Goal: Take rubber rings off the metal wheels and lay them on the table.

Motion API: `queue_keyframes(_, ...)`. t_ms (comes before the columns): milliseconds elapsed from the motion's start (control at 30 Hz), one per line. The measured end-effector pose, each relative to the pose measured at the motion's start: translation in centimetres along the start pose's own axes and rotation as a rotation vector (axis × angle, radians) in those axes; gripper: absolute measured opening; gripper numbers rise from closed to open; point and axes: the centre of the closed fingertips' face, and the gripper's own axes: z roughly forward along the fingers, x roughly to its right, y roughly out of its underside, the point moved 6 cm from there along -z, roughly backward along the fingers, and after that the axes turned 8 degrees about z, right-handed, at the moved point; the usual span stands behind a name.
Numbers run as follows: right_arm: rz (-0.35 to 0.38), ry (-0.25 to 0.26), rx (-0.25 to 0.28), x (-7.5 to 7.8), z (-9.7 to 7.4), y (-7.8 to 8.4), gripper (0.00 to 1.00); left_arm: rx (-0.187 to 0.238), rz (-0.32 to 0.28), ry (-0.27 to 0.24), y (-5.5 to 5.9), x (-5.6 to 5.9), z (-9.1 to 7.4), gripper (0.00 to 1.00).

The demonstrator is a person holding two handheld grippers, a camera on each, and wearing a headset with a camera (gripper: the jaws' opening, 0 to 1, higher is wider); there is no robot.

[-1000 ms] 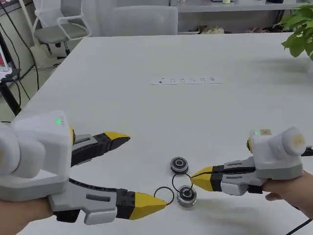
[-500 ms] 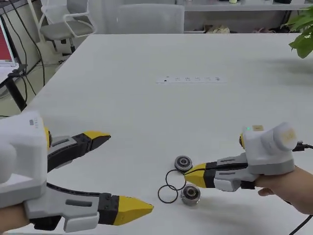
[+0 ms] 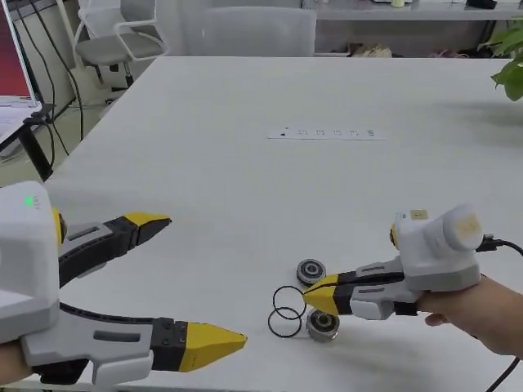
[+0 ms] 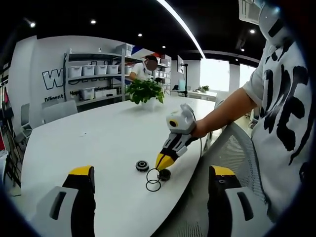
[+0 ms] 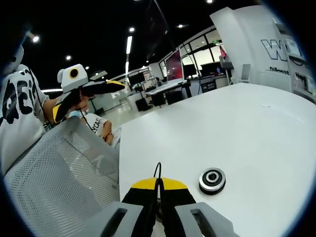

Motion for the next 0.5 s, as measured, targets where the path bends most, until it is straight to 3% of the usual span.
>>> queue_keyframes(500, -0.020, -0.003, -0.068, -0.4, 1.7, 0.6, 0.00, -0.002, -0.015, -0.012, 0.2, 0.0, -0.4, 0.94)
